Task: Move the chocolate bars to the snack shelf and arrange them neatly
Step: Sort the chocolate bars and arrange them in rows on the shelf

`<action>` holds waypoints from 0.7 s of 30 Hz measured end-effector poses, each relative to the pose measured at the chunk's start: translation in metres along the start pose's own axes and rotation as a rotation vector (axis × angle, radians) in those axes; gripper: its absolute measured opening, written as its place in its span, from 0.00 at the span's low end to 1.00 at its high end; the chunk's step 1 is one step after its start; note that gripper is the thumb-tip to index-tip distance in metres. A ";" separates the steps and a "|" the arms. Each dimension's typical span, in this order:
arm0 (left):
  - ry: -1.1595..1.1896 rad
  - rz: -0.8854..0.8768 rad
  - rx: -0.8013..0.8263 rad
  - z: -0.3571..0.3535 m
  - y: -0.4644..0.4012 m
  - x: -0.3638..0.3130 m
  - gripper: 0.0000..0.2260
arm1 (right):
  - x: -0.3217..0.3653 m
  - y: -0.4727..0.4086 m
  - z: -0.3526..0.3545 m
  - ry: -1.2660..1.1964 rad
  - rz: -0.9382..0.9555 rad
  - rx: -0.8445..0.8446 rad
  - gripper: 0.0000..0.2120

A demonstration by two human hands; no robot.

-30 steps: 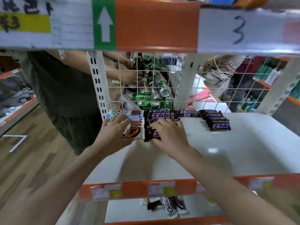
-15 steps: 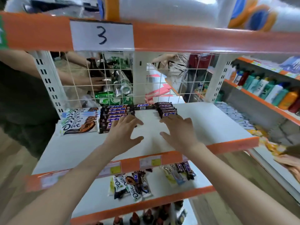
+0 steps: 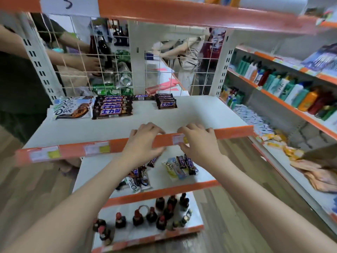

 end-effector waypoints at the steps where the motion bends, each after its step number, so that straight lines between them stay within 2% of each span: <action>1: 0.005 0.009 0.002 -0.005 0.006 -0.005 0.19 | -0.001 0.009 -0.003 -0.002 0.006 0.001 0.16; 9: 0.057 0.062 0.062 -0.055 0.064 -0.028 0.19 | 0.005 0.064 -0.048 -0.076 0.063 0.079 0.16; 12: 0.069 0.106 0.106 -0.076 0.086 -0.024 0.19 | 0.012 0.082 -0.070 -0.111 0.086 0.102 0.13; 21: 0.072 0.193 0.231 -0.129 0.121 0.005 0.19 | 0.035 0.096 -0.135 -0.154 0.129 0.265 0.15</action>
Point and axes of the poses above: each hand's wrist, its own y-axis away from the middle knuckle, its own z-axis out of the back of the hand, x = y × z, the point moved 7 cm from there along -y, towards the middle knuckle, and after that the axes turned 13 degrees about x, right-handed, at the moved point
